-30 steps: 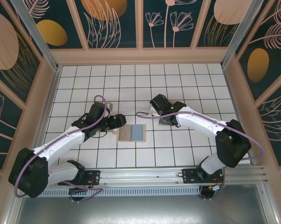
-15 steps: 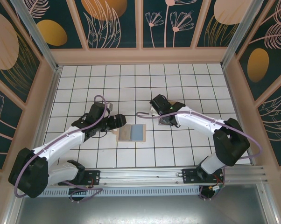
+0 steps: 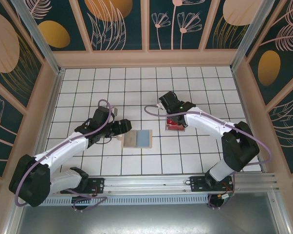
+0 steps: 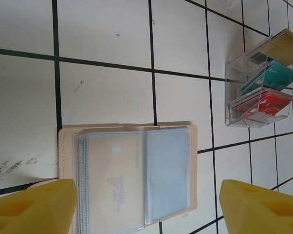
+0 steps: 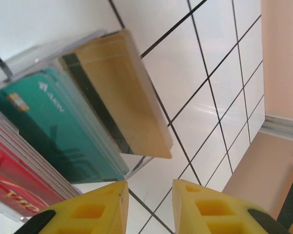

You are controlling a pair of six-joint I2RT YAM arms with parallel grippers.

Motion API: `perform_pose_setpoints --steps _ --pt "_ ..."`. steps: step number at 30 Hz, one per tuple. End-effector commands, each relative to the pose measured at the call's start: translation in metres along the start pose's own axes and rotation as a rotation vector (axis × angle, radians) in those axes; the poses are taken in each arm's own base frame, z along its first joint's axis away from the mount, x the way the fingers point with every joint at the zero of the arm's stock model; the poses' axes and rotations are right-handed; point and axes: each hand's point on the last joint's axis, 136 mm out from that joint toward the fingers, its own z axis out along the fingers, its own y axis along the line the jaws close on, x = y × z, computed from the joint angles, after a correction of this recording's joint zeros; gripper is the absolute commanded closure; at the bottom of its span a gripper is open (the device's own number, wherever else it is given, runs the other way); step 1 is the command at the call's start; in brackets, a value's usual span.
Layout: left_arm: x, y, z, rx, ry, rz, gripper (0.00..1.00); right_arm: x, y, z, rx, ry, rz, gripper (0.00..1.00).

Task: Take the credit cards out of the card holder

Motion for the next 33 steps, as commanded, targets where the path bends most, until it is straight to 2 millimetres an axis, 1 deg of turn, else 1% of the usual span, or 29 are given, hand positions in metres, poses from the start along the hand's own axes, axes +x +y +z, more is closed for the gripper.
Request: perform_pose_setpoints --steps 1,4,6,8,13,16,18,23,25,28,31,33 --pt "-0.001 0.002 0.002 -0.007 -0.006 -0.003 0.22 -0.025 -0.003 -0.026 -0.087 -0.082 0.262 0.70" --pt "0.001 0.004 0.004 -0.011 0.005 -0.005 0.23 -0.051 0.012 -0.046 -0.205 -0.174 0.472 0.70" --pt "0.001 0.004 0.006 -0.013 0.010 -0.005 0.24 -0.068 0.028 -0.060 -0.313 -0.233 0.620 0.70" --pt "0.003 0.005 0.007 -0.015 0.018 -0.006 0.24 -0.079 0.045 -0.070 -0.393 -0.258 0.736 0.70" --pt "0.009 0.006 0.013 -0.018 0.061 -0.012 0.28 -0.094 0.091 -0.078 -0.565 -0.236 0.935 0.70" --pt "0.012 0.007 0.016 -0.022 0.083 -0.014 0.33 -0.093 0.120 -0.076 -0.656 -0.199 1.008 0.70" --pt "0.014 0.006 0.017 -0.020 0.096 -0.017 0.37 -0.087 0.137 -0.071 -0.688 -0.173 1.047 0.73" --pt "0.019 0.010 0.022 -0.028 0.125 -0.021 0.45 -0.065 0.173 -0.051 -0.751 -0.065 1.130 0.82" --pt "0.023 0.011 0.025 -0.025 0.144 -0.021 0.46 -0.057 0.183 -0.044 -0.747 -0.032 1.137 0.83" --pt "0.027 0.014 0.029 -0.043 0.160 -0.014 0.46 -0.050 0.197 -0.038 -0.769 0.016 1.134 0.89" --pt "0.031 0.015 0.032 -0.060 0.172 -0.004 0.46 -0.046 0.205 -0.032 -0.767 0.044 1.130 0.89" --pt "0.032 0.015 0.033 -0.066 0.175 0.001 0.46 -0.044 0.208 -0.030 -0.765 0.058 1.125 0.87"
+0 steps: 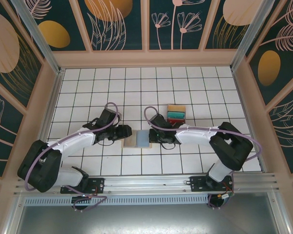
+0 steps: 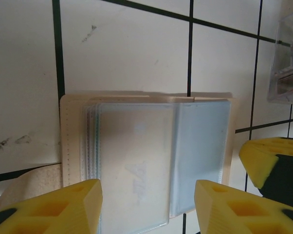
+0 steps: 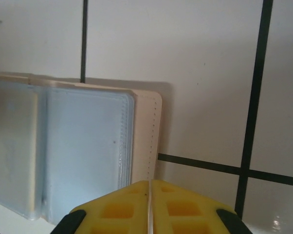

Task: Take the credit cards out of the card holder

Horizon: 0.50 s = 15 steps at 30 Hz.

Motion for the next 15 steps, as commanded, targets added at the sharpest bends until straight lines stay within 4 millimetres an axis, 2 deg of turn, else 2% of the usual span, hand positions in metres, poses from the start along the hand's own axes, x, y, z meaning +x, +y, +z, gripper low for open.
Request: perform_pose_setpoints --steps 1,5,10,15 --pt "-0.001 -0.006 0.001 -0.011 0.009 0.032 0.46 0.006 0.003 0.007 -0.016 0.017 0.028 0.85" --pt "0.002 -0.008 0.004 -0.019 0.021 0.047 0.46 0.012 -0.004 0.012 0.010 0.044 0.026 0.90" --pt "0.011 0.002 0.011 -0.051 0.049 0.042 0.46 0.019 -0.009 0.019 0.030 0.072 0.026 0.97" --pt "0.016 0.005 0.017 -0.059 0.074 0.045 0.46 0.021 -0.009 0.021 0.028 0.079 0.027 0.98"
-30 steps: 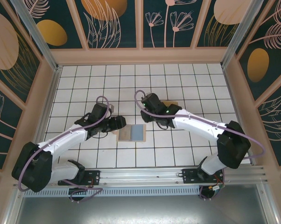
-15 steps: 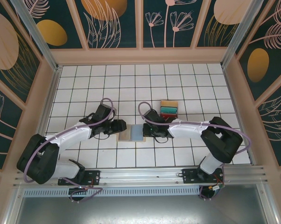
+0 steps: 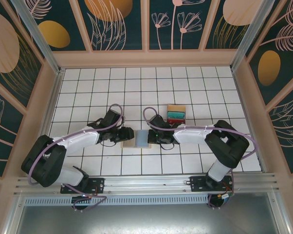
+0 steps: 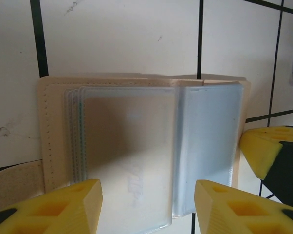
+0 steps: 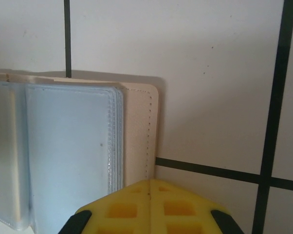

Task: Take the credit cards out of the card holder

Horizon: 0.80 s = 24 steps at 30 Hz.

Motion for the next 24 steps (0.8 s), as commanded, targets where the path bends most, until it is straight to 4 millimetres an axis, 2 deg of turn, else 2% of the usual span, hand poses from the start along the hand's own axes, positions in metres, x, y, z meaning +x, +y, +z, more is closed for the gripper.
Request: perform_pose_setpoints --steps 1,6,15,24 --pt "0.005 0.004 0.006 -0.027 0.024 0.020 0.46 0.016 -0.009 0.010 0.033 0.053 0.001 0.98" --pt "0.006 0.014 0.007 -0.084 0.022 0.016 0.47 0.018 -0.008 0.011 0.035 0.059 0.000 0.98" --pt "0.000 0.014 -0.005 -0.094 -0.037 0.013 0.47 0.021 -0.009 0.014 0.040 0.070 0.000 0.98" --pt "0.007 0.017 0.004 -0.090 0.005 0.007 0.47 0.022 -0.007 0.015 0.039 0.077 -0.006 0.98"
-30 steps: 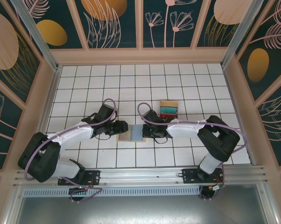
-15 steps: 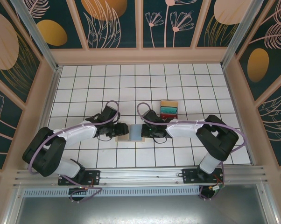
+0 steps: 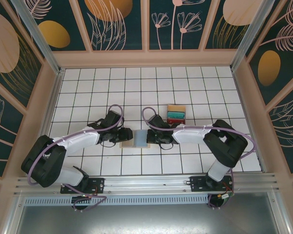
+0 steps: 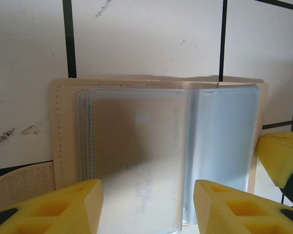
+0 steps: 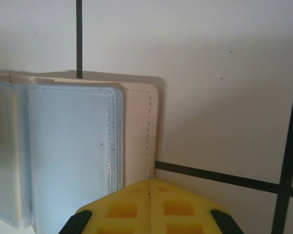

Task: Take the credit cards out of the card holder

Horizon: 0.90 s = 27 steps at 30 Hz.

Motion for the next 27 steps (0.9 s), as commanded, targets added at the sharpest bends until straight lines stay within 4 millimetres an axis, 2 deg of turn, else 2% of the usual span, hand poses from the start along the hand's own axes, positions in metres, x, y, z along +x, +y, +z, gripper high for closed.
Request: perform_pose_setpoints --steps 1,9,13,19,27 --pt "0.010 0.007 0.006 -0.023 0.041 0.001 0.47 0.022 -0.013 0.012 0.053 0.077 0.001 0.98" --pt "0.019 0.009 0.016 -0.030 0.085 0.005 0.48 0.023 -0.011 0.013 0.054 0.081 -0.005 0.98" --pt "0.021 0.001 0.019 0.002 0.099 0.023 0.47 0.023 -0.011 0.013 0.055 0.083 -0.005 0.98" --pt "0.021 -0.020 0.019 0.089 0.109 0.052 0.41 0.024 -0.011 0.013 0.056 0.085 -0.008 0.98" --pt "0.021 -0.027 0.019 0.121 0.116 0.059 0.39 0.023 -0.010 0.012 0.057 0.085 -0.012 0.98"
